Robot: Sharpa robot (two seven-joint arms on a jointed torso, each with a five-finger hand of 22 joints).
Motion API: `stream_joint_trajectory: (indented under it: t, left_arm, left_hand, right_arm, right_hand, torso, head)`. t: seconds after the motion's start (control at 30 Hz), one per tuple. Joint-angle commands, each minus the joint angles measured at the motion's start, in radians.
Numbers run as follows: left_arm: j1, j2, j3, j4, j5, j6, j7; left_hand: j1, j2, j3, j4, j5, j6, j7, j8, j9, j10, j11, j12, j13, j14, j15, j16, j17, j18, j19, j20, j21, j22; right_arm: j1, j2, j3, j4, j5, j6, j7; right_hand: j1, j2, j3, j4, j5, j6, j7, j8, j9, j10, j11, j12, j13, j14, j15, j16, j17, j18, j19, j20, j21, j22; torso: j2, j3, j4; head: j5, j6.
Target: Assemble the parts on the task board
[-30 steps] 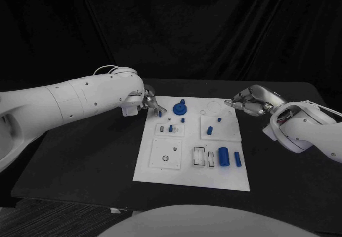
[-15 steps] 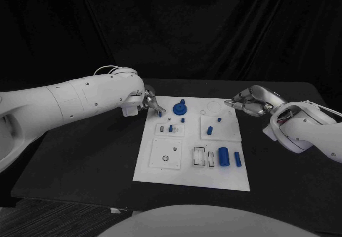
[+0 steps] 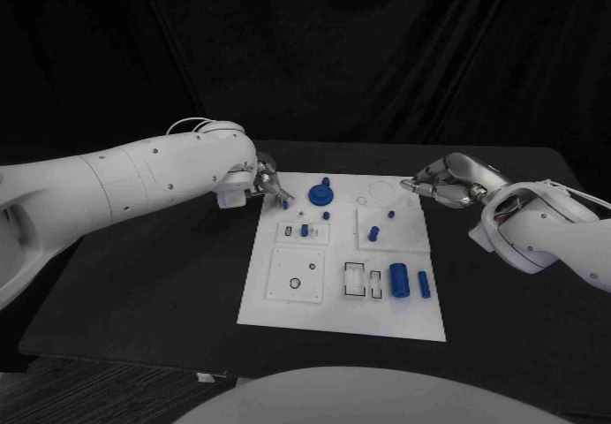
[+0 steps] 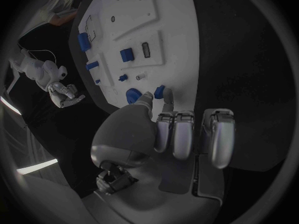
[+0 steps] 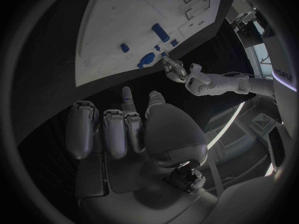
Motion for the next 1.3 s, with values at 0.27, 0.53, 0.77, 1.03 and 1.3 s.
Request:
stream_joint_trajectory:
  t: [0.27, 0.53, 0.77, 1.03, 1.3]
  left_arm:
    - [-0.003, 0.002, 0.001, -0.001, 0.002, 0.014, 0.012]
    - [-0.004, 0.001, 0.001, 0.000, 0.002, 0.013, 0.012]
    - [-0.005, 0.000, 0.001, 0.001, 0.002, 0.004, 0.015]
    - [-0.005, -0.002, 0.001, 0.002, 0.002, -0.004, 0.019]
    - [-0.005, -0.007, 0.001, 0.007, 0.002, -0.013, 0.024]
  left_hand:
    - [0.039, -0.009, 0.035, -0.020, 0.033, 0.016, -0.002, -0.009, -0.017, 0.106, -0.007, 0.007, 0.263, 0.118, -0.003, 0.010, 0.266, 0.012, 0.079, 0.000, -0.011, 0.253]
    - [0.058, -0.013, 0.060, -0.038, 0.052, 0.017, -0.004, -0.009, -0.022, 0.106, -0.009, 0.007, 0.263, 0.118, -0.005, 0.010, 0.266, 0.012, 0.079, -0.002, -0.010, 0.253]
    - [0.069, -0.021, 0.110, -0.055, 0.122, 0.018, -0.006, -0.009, -0.028, 0.106, -0.011, 0.007, 0.263, 0.118, -0.006, 0.010, 0.266, 0.012, 0.080, -0.004, -0.010, 0.253]
    - [0.068, -0.037, 0.178, -0.069, 0.157, 0.020, -0.007, -0.005, -0.030, 0.106, -0.012, 0.007, 0.263, 0.118, -0.008, 0.010, 0.266, 0.012, 0.079, -0.005, -0.012, 0.253]
    - [0.050, -0.063, 0.263, -0.080, 0.215, 0.021, -0.006, 0.003, -0.025, 0.106, -0.012, 0.007, 0.263, 0.118, -0.008, 0.010, 0.266, 0.012, 0.078, -0.006, -0.013, 0.253]
  right_arm:
    - [-0.004, 0.000, 0.001, -0.002, -0.002, 0.007, -0.016]
    - [-0.005, 0.000, 0.001, -0.002, -0.002, 0.008, -0.017]
    - [-0.006, 0.000, 0.001, -0.002, -0.002, 0.009, -0.018]
    - [-0.006, -0.001, 0.001, -0.002, -0.002, 0.011, -0.019]
    - [-0.006, 0.001, 0.001, -0.003, -0.002, 0.015, -0.023]
  right_hand:
    - [0.030, 0.004, -0.019, -0.006, 0.025, -0.003, 0.004, -0.009, -0.010, 0.108, 0.001, 0.017, 0.269, 0.073, -0.002, -0.002, 0.141, -0.015, 0.027, 0.007, -0.018, 0.199]
    - [0.031, 0.004, -0.019, -0.006, 0.025, -0.002, 0.004, -0.009, -0.010, 0.108, 0.001, 0.017, 0.269, 0.073, -0.002, -0.002, 0.142, -0.016, 0.028, 0.007, -0.017, 0.199]
    - [0.031, 0.004, -0.019, -0.006, 0.025, -0.002, 0.004, -0.009, -0.010, 0.108, 0.001, 0.017, 0.269, 0.073, -0.002, -0.002, 0.142, -0.016, 0.028, 0.007, -0.017, 0.199]
    - [0.032, 0.004, -0.019, -0.006, 0.026, -0.002, 0.004, -0.009, -0.010, 0.108, 0.001, 0.017, 0.269, 0.073, -0.002, -0.002, 0.141, -0.015, 0.027, 0.007, -0.018, 0.199]
    - [0.032, 0.004, -0.019, -0.006, 0.026, -0.002, 0.004, -0.009, -0.010, 0.108, 0.001, 0.017, 0.269, 0.073, -0.002, -0.002, 0.141, -0.015, 0.027, 0.007, -0.018, 0.199]
  torso:
    - [0.000, 0.0004, 0.0000]
    - [0.000, -0.0001, 0.0002]
    - [0.000, -0.0002, 0.0000]
    - [0.000, 0.0000, -0.0001]
    - [0.000, 0.0002, 0.0003]
  head:
    - [0.000, 0.000]
    - [0.000, 0.000]
    - [0.000, 0.000]
    - [0.002, 0.000]
    - [0.004, 0.000]
